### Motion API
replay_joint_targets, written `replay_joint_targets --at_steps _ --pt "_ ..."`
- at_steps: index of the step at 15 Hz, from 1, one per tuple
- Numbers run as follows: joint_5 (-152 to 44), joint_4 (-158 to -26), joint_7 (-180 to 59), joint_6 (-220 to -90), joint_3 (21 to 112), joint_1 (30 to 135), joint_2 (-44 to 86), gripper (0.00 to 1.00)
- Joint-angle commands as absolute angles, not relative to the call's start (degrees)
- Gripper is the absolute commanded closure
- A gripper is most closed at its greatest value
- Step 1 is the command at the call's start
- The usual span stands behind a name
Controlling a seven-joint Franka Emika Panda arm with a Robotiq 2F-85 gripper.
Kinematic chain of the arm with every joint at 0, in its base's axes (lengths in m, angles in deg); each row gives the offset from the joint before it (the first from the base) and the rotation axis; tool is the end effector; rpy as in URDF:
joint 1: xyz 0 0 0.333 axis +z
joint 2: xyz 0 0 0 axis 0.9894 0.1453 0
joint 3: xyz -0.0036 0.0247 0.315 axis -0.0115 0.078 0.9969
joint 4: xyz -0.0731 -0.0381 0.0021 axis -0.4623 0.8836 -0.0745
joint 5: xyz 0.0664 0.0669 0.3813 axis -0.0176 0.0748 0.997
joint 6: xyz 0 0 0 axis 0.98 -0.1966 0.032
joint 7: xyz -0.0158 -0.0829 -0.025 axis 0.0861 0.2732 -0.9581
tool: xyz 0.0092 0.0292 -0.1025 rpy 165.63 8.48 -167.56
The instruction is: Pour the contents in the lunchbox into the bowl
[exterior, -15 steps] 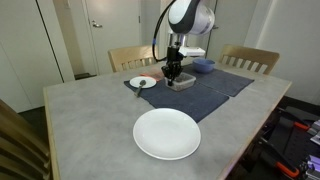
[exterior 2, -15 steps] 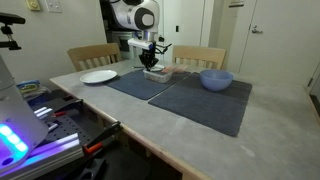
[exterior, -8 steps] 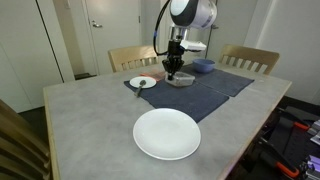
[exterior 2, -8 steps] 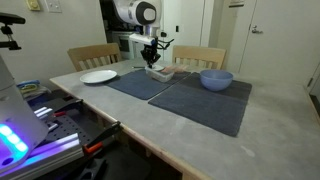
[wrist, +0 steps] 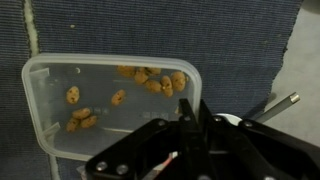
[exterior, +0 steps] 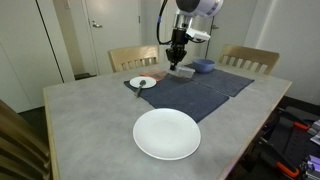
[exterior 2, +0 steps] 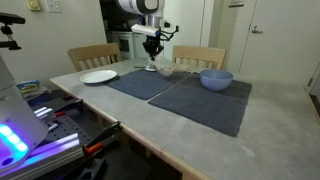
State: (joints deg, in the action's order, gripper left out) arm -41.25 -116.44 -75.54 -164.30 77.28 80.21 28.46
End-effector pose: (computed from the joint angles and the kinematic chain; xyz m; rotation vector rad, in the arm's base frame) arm 0.6018 0.0503 0.2423 -2.9873 -0.1781 -0.0876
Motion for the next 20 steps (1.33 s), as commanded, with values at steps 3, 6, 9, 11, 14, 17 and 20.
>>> replay_joint_targets --at_steps 3,6,9,11,14,17,20 --pt "-39.66 -119.19 -79.45 -160.73 77.92 78.37 23.68 0.98" --pt "-40.08 -118.86 -79.94 -158.48 77.54 78.51 22.88 0.98" --pt "-39.51 -118.36 -81.83 -156.47 77.56 78.19 22.19 0.98" --pt "-38.84 -118.14 -83.48 -155.62 77.63 77.80 21.84 0.98" --pt "-37.47 -117.74 -86.33 -154.22 77.47 77.08 20.93 0.98" --pt "-36.62 -117.08 -88.95 -152.58 77.09 76.27 20.26 0.98" --pt "-35.60 -116.04 -92.22 -149.99 76.69 75.22 19.62 0.98"
